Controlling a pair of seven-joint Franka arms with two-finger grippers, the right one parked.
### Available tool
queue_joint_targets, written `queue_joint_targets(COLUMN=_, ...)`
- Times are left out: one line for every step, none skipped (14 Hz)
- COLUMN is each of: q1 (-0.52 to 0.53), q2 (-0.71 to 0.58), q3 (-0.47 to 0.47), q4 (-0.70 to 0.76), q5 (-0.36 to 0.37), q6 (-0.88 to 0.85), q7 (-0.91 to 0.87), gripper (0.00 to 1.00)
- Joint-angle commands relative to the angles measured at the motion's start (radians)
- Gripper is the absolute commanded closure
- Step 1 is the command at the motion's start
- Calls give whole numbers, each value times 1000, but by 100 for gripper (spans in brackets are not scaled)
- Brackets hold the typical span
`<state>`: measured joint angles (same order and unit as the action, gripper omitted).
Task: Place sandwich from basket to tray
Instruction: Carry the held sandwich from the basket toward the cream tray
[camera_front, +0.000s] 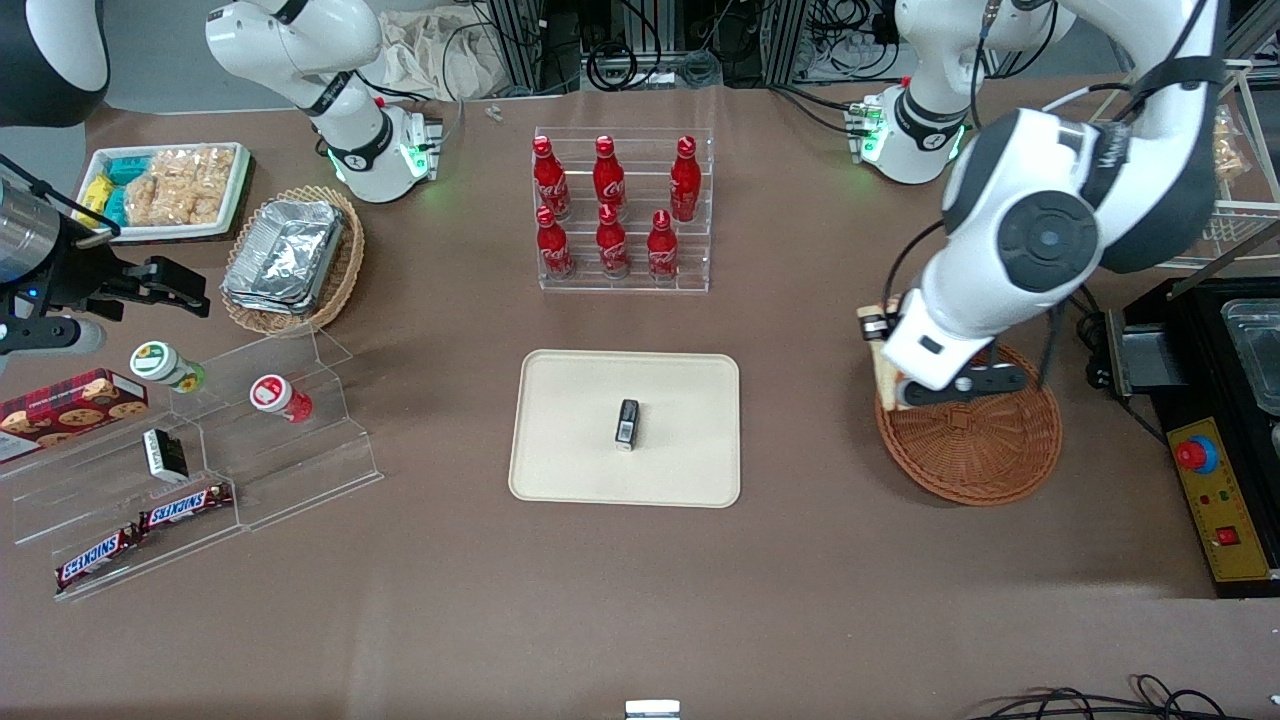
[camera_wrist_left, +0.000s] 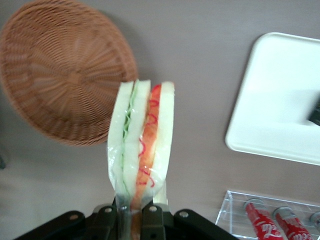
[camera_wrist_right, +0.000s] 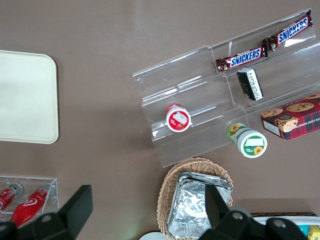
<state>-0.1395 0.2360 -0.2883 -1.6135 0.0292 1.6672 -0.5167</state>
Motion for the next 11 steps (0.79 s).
queue_joint_targets(q1=8, q2=81, q3=-89, q4=26, q5=23, q6=81, q7=7, gripper=100)
queue_joint_targets(q1=6, q2=113, q3=-116, q4=26, q5=24, q6=123, q7=-8, gripper=100)
queue_joint_targets(q1=6, q2=147, q3=-136, q4=29, q5=29, q6=168, q7=-44, gripper=100)
queue_joint_targets(q1=-12, q2=182, q3=-149, q4=32, q5=43, q6=207, q7=-75, gripper=100)
queue_joint_targets(q1=-32, q2=215, q3=-149, q4=33, q5=54, q6=233, q7=-97, gripper=100)
queue_joint_targets(q1=-49, q2=245, q3=-147, q4=35, q5=58, q6=265, q7=-107, gripper=100)
queue_joint_targets(q1=-67, q2=275, q3=-147, q4=35, q5=84, q6=316, q7=-109, gripper=100)
queue_joint_targets(q1=-74, q2=305, q3=-147, q4=35, q5=112, q6=366, q7=-114, gripper=100)
queue_joint_targets(q1=-77, q2=336, q3=-147, q4=35, q5=129, q6=406, q7=-121, gripper=100)
queue_joint_targets(q1=-89, q2=365, q3=-147, q4=35, q5=144, q6=439, q7=-123, gripper=100)
queue_joint_targets(q1=-104, q2=390, q3=-146, q4=37, q5=158, q6=457, q7=-123, gripper=100)
